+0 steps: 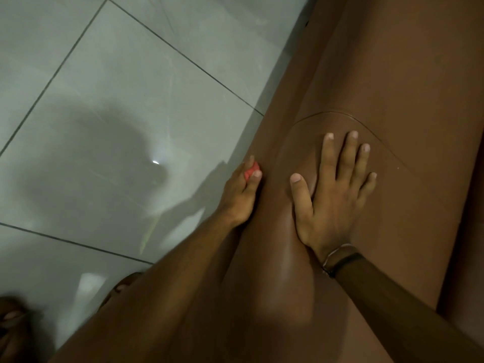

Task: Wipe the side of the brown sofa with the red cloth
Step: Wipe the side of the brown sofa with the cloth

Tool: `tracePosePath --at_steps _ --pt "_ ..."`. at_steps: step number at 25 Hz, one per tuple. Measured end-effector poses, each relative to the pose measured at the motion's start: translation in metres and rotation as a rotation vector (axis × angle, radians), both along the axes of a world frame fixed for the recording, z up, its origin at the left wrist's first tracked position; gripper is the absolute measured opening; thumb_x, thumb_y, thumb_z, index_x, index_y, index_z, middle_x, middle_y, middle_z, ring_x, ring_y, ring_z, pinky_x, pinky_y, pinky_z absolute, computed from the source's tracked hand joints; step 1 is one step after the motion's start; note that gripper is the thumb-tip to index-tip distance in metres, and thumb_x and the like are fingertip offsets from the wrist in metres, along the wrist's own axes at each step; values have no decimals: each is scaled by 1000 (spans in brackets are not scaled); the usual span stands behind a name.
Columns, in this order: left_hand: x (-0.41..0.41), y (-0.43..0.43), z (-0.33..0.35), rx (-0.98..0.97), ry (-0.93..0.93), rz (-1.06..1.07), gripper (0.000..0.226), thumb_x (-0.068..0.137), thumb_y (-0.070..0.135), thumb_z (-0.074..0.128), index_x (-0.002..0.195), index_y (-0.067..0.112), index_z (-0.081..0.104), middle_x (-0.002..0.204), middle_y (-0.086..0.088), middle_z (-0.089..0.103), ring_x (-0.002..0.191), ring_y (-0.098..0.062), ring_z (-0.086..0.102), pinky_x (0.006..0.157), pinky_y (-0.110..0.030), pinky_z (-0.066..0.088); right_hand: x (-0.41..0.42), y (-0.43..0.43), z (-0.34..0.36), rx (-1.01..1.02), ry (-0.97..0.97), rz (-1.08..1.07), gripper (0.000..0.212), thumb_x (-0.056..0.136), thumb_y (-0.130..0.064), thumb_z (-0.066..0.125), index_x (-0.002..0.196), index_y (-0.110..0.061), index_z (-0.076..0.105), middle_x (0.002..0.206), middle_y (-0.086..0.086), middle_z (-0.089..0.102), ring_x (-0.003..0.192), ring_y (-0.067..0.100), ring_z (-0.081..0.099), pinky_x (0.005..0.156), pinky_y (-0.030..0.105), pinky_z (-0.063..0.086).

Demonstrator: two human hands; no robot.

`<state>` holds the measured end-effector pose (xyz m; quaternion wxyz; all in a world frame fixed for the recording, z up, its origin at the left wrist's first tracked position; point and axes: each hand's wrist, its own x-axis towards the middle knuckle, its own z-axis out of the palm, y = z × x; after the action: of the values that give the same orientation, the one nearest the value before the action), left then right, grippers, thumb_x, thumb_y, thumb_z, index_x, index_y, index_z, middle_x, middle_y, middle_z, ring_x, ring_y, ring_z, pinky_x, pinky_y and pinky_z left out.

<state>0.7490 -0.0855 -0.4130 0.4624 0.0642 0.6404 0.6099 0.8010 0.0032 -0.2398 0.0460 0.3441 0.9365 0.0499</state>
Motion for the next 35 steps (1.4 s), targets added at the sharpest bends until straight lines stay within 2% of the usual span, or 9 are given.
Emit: tracePosePath --at_steps 5,7,11,14,18,22,24,30,35 --pt "36 -47 -18 -246 -148 40 62 107 55 38 160 24 43 169 -5 41 157 -25 38 131 -38 22 3 -5 15 -108 -45 -19 84 101 -62 36 171 -30 2 181 5 -9 168 33 -10 131 67 3" --pt "59 -73 -7 -216 -194 15 68 104 62 37 161 26 39 170 -2 39 157 -22 36 132 -38 21 14 -20 20 -131 -44 -37 86 101 -62 36 171 -28 0 181 5 -11 168 31 -12 133 65 2" --pt "48 -54 -6 -67 -72 9 87 90 82 32 161 33 38 168 4 42 155 -14 40 131 -43 27 24 -35 16 -154 -20 -43 90 98 -63 37 171 -26 -1 181 5 -10 168 30 -12 133 63 1" --pt "42 -49 -12 -130 -106 56 87 90 81 31 159 29 45 166 -1 47 153 -19 43 131 -43 27 25 -32 13 -139 -1 -32 90 98 -61 40 171 -26 1 181 5 -7 168 31 -10 133 63 1" --pt "92 -112 2 -266 -218 70 70 102 64 33 161 26 40 169 -4 42 156 -24 38 129 -36 21 24 -35 10 -118 19 -29 90 97 -59 43 171 -26 3 181 7 -4 168 32 -7 133 64 2" --pt "84 -108 11 -163 -158 3 70 101 67 35 160 29 40 168 -1 42 154 -20 40 129 -35 24 23 -38 6 -67 15 -42 89 98 -57 45 171 -24 5 181 8 -2 168 34 -5 132 65 3" --pt "68 -86 10 -142 -105 5 83 94 78 31 159 29 44 164 -3 49 152 -23 45 130 -42 28 22 -38 7 -75 2 -43 89 99 -56 45 171 -24 5 181 9 -2 168 34 -5 132 65 4" --pt "97 -126 11 -248 -209 -3 89 90 79 26 160 27 40 167 -7 44 154 -29 42 130 -45 26 47 -69 22 -180 -26 -54 85 103 -55 39 171 -24 -3 181 5 -10 168 30 -12 134 60 0" --pt "98 -114 12 -205 -125 1 79 93 73 29 159 32 43 163 -5 49 147 -26 49 127 -48 34 82 -107 21 -145 -54 -33 94 97 -58 43 171 -19 0 181 6 -8 168 29 -10 135 56 1"
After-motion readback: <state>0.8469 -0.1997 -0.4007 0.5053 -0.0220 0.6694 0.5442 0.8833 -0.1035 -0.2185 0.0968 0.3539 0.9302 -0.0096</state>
